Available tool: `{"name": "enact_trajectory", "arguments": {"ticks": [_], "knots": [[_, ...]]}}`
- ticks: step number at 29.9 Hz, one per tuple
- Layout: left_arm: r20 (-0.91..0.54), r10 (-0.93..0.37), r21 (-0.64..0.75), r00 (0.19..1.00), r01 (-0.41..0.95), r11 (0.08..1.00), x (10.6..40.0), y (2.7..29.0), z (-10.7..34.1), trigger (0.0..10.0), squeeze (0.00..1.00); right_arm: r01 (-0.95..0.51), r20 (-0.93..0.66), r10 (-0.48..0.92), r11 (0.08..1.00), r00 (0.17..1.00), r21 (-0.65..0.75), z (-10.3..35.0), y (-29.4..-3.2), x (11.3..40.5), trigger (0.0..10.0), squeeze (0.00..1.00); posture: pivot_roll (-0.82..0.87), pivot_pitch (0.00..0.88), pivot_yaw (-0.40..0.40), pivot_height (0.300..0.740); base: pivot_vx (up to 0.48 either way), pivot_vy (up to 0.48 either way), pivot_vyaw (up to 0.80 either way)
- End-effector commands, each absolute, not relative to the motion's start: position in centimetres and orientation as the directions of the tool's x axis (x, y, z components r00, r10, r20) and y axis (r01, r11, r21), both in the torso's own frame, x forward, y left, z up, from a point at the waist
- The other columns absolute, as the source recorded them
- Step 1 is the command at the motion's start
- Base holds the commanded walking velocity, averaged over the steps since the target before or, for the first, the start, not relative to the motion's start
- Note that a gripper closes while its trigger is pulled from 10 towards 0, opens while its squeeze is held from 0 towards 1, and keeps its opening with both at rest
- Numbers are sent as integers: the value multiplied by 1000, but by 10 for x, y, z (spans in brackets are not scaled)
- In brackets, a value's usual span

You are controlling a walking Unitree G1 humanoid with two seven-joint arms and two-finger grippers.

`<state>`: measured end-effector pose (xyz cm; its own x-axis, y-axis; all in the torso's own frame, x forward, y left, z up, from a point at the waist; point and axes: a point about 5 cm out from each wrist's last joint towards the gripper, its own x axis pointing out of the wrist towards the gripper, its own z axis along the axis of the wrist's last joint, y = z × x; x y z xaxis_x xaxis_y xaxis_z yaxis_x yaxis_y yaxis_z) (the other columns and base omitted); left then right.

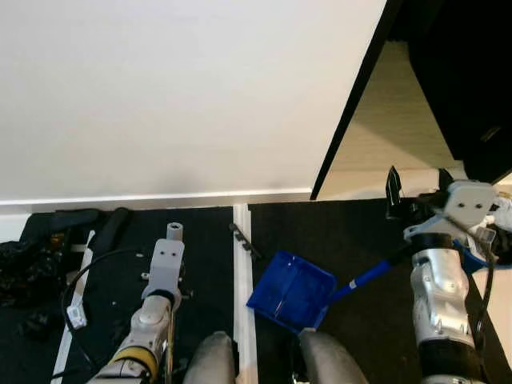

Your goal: Sweep floor

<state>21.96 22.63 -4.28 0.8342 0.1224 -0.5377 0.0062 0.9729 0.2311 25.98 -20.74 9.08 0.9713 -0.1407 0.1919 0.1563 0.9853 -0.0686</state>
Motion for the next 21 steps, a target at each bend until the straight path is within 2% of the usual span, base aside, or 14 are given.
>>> {"name": "enact_trajectory", "arguments": {"ticks": [1, 3, 11, 21], "knots": [[-575, 150, 253, 804, 0, 968, 206, 235, -50, 10000, 0, 181, 188, -162, 980, 969, -85, 88, -210, 256, 10000, 565, 76, 79, -53, 740, 0, 0, 0], [-575, 153, 253, 803, -3, 967, 205, 236, -50, 10000, 0, 208, 176, -189, 974, 966, -95, 79, -215, 243, 10000, 0, 75, 80, -53, 740, 0, 0, 0], [-577, 156, 257, 802, -3, 967, 204, 237, -50, 10000, 0, 166, 201, -150, 984, 968, -64, 76, -213, 220, 10000, 0, 79, 85, -49, 740, 0, 0, 0], [-574, 161, 266, 803, -4, 964, 204, 241, -49, 10000, 0, 102, 272, -96, 995, 958, -9, 95, -204, 222, 10000, 0, 82, 88, -47, 740, 0, 0, 0]]}}
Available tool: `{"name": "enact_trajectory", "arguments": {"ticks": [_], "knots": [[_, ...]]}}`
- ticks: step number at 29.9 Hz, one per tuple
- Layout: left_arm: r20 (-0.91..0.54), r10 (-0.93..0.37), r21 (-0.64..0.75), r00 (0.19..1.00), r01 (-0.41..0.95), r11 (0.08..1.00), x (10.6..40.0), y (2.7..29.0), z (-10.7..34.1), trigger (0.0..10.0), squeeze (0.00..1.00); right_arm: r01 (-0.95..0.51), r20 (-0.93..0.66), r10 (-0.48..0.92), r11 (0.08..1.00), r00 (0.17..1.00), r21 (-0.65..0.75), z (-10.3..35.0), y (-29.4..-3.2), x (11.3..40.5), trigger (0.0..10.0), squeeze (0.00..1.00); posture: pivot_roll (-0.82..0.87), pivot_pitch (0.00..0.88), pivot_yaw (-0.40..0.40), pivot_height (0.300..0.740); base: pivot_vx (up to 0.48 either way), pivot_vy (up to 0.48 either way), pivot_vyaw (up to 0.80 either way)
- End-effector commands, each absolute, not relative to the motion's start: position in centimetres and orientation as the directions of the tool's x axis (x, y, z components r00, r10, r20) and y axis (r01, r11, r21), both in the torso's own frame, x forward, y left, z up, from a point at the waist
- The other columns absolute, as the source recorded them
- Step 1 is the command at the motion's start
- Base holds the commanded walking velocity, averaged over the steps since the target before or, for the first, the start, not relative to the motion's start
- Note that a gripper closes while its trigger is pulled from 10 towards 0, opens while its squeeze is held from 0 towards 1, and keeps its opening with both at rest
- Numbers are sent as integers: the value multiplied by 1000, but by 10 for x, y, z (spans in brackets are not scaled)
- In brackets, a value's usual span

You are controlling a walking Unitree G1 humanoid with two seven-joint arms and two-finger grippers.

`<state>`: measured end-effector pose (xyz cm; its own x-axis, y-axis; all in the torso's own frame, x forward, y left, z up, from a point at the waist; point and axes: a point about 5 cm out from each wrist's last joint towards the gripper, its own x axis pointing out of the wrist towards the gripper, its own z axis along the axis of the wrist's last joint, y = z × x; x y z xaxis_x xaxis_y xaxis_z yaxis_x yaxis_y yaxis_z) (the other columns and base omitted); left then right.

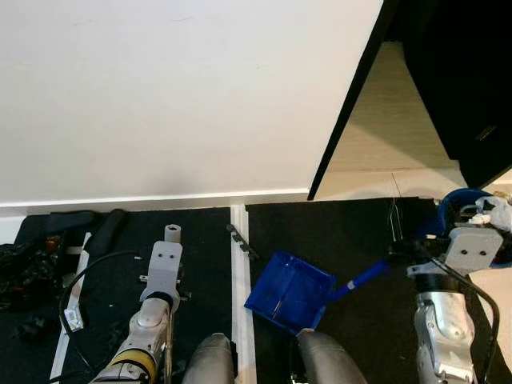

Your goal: Sweep floor

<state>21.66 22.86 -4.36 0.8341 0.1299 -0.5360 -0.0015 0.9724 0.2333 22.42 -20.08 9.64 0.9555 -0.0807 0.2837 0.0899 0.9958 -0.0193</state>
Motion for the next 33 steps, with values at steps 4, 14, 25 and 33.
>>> {"name": "enact_trajectory", "arguments": {"ticks": [4, 14, 25, 33], "knots": [[-573, 165, 267, 803, -7, 964, 204, 241, -49, 10000, 0, 107, 234, -105, 994, 966, 5, 88, -203, 216, 10000, 0, 84, 87, -52, 740, 0, 0, 0], [-572, 168, 272, 803, -8, 962, 203, 244, -49, 10000, 0, 231, 106, -227, 973, 968, -22, 59, -224, 194, 10000, 0, 93, 84, -47, 740, 0, 0, 0], [-568, 170, 279, 805, -6, 960, 206, 245, -47, 10000, 0, 239, 8, -239, 970, 971, -44, 36, -223, 179, 10000, 0, 96, 85, -43, 740, 0, 0, 0], [-569, 173, 283, 804, -7, 959, 206, 245, -47, 10000, 0, 221, -37, -220, 975, 975, 10, 18, -219, 187, 10000, 0, 95, 84, -40, 740, 0, 0, 0]]}}
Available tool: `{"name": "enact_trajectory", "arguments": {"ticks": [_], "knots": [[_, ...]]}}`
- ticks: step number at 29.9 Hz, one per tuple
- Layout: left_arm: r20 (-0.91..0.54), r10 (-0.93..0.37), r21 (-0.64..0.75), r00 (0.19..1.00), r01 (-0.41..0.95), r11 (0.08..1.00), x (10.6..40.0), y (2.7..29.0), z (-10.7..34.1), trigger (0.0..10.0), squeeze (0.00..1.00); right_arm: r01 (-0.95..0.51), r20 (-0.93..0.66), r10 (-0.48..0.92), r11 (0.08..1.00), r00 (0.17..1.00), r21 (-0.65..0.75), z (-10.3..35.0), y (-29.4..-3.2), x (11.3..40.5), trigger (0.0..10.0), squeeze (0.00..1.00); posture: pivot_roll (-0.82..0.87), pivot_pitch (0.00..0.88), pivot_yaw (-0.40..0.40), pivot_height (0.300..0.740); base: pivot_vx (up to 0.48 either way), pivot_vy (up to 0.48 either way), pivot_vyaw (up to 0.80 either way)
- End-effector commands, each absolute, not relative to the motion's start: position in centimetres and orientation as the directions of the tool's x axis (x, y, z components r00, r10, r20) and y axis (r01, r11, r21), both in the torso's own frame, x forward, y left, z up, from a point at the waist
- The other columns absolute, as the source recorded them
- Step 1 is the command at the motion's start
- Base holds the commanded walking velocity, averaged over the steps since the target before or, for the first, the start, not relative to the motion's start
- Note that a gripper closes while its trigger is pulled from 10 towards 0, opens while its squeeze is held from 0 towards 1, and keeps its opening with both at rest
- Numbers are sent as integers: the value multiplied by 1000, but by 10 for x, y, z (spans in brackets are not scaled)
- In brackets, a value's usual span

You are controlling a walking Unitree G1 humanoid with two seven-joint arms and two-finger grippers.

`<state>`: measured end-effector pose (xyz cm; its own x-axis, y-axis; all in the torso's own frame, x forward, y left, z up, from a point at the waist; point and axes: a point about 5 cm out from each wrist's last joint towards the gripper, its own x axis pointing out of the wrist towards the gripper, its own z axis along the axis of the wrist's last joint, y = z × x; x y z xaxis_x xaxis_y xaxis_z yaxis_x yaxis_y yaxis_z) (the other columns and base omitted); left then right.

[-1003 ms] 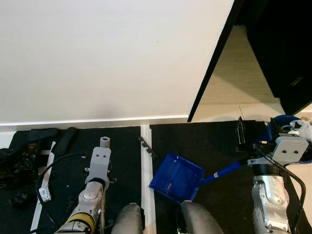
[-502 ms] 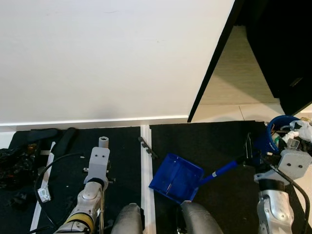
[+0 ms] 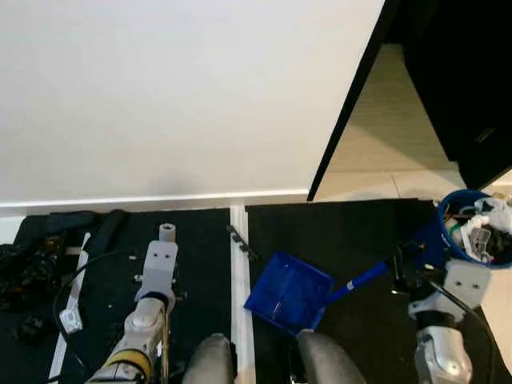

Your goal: Sweep floor

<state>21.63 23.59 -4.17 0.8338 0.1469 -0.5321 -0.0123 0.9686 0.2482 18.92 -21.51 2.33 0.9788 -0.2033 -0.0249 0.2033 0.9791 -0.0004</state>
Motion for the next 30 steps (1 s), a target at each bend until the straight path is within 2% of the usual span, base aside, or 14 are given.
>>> {"name": "enact_trajectory", "arguments": {"ticks": [1, 13, 20, 30], "knots": [[-569, 173, 283, 804, -7, 959, 206, 245, -47, 10000, 0, 221, -37, -220, 975, 975, 10, 18, -219, 187, 10000, 0, 95, 84, -40, 740, 0, 0, 0], [-569, 174, 283, 804, -7, 959, 210, 243, -46, 10000, 0, 167, -154, -152, 982, 976, 90, -7, -212, 213, 10000, 0, 105, 90, -40, 740, 0, 0, 0], [-565, 177, 282, 806, -13, 959, 209, 244, -46, 10000, 0, 128, -154, -111, 986, 982, 108, -11, -202, 221, 10000, 0, 108, 90, -41, 740, 0, 0, 0], [-564, 175, 276, 807, -16, 961, 209, 242, -46, 10000, 0, 84, -139, -69, 991, 988, 103, -10, -202, 226, 10000, 0, 105, 88, -47, 740, 0, 0, 0]]}}
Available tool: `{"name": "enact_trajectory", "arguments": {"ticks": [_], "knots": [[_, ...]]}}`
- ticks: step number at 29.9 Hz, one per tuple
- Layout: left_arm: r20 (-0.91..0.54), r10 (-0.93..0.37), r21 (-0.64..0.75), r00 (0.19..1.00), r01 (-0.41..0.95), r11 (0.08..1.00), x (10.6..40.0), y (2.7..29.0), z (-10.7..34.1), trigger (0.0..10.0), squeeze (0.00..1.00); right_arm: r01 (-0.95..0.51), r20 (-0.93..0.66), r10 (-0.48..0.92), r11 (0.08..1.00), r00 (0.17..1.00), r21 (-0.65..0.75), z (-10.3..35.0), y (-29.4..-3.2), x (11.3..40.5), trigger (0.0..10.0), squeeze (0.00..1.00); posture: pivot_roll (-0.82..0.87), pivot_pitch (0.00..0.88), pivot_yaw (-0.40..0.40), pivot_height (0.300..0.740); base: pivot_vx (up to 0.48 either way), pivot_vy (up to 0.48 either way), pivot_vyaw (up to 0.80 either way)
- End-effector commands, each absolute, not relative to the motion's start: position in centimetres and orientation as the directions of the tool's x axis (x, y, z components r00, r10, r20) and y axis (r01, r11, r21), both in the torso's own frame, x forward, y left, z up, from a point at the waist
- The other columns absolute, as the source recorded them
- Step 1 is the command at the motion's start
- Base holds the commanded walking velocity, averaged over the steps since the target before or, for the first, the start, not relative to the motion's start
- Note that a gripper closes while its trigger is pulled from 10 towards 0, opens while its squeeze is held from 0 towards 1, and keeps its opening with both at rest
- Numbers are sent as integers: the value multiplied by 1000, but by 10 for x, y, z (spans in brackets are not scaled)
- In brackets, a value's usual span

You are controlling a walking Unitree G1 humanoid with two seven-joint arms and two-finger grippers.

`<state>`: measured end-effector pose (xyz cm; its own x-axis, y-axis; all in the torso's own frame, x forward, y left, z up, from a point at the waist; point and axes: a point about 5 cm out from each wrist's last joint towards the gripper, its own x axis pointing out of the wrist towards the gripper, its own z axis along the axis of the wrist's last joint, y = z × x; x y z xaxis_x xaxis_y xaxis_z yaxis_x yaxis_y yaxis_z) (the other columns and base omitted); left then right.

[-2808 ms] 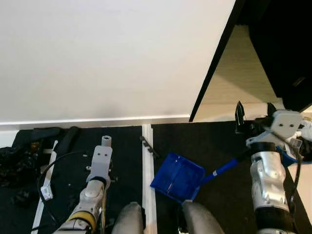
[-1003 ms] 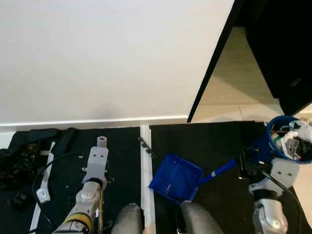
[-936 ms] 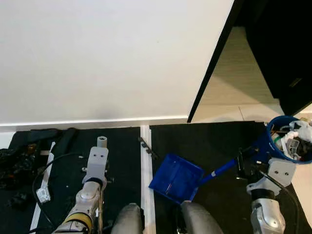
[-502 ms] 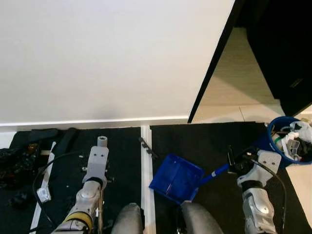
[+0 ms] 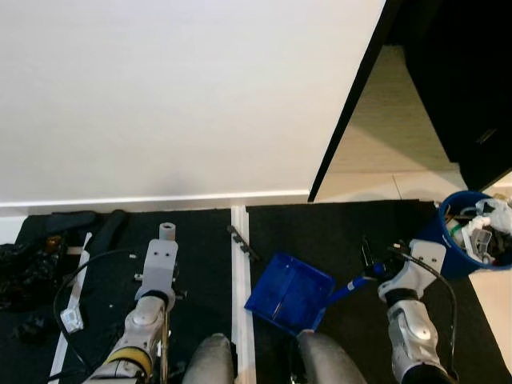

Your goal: Sweep floor

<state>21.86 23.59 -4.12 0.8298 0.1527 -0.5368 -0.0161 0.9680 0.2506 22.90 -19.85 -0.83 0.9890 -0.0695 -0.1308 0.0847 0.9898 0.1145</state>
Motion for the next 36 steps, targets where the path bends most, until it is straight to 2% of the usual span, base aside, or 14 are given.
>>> {"name": "enact_trajectory", "arguments": {"ticks": [1, 3, 4, 6, 7, 19, 25, 28, 29, 30, 35, 36], "knots": [[-564, 175, 275, 807, -16, 961, 209, 242, -46, 10000, 0, 81, -139, -66, 992, 988, 101, -11, -202, 226, 8824, 0, 105, 88, -47, 740, 0, 0, 0], [-564, 175, 274, 807, -17, 962, 209, 242, -46, 10000, 0, 73, -137, -59, 992, 989, 99, -11, -202, 226, 4510, 0, 105, 88, -49, 740, 0, 0, 0], [-564, 175, 274, 807, -17, 962, 209, 242, -47, 10000, 0, 71, -137, -57, 992, 989, 99, -11, -202, 226, 2824, 0, 104, 86, -50, 740, 0, 0, 0], [-564, 175, 274, 807, -17, 962, 209, 242, -47, 10000, 0, 71, -137, -57, 992, 989, 100, -11, -202, 226, 2824, 0, 104, 86, -50, 740, 0, 0, 0], [-564, 174, 273, 807, -17, 962, 209, 241, -47, 10000, 0, 71, -138, -56, 992, 989, 100, -12, -202, 226, 0, 0, 104, 84, -50, 740, 0, 0, 0], [-557, 172, 271, 813, -18, 962, 213, 240, -45, 10000, 0, 73, -135, -62, 994, 989, 77, -11, -208, 228, 0, 0, 102, 63, -52, 740, 0, 0, 0], [-536, 175, 261, 826, -35, 965, 221, 239, -40, 10000, 0, 150, -97, -142, 985, 985, 80, 8, -236, 250, 0, 0, 95, 57, -48, 740, 0, 0, 0], [-532, 175, 258, 829, -38, 965, 223, 239, -39, 10000, 0, 159, -89, -151, 984, 984, 86, 12, -240, 254, 0, 0, 94, 57, -48, 740, 0, 0, 0], [-518, 172, 250, 838, -44, 967, 227, 238, -36, 10000, 0, 155, -75, -148, 983, 986, 94, 24, -251, 267, 0, 0, 91, 56, -49, 740, 0, 0, 0], [-518, 172, 250, 838, -44, 967, 227, 238, -36, 10000, 0, 155, -75, -148, 983, 986, 94, 24, -251, 267, 0, 0, 91, 56, -49, 740, 0, 0, 0], [-502, 156, 242, 850, -35, 970, 233, 235, -32, 10000, 0, 21, -54, -17, 997, 998, 68, 42, -255, 286, 0, 0, 86, 60, -53, 740, 0, 0, 0], [-480, 146, 234, 865, -35, 972, 237, 233, -29, 10000, 0, -59, -48, 62, 997, 997, 56, 50, -253, 294, 0, 0, 87, 64, -59, 740, 0, 0, 0]]}}
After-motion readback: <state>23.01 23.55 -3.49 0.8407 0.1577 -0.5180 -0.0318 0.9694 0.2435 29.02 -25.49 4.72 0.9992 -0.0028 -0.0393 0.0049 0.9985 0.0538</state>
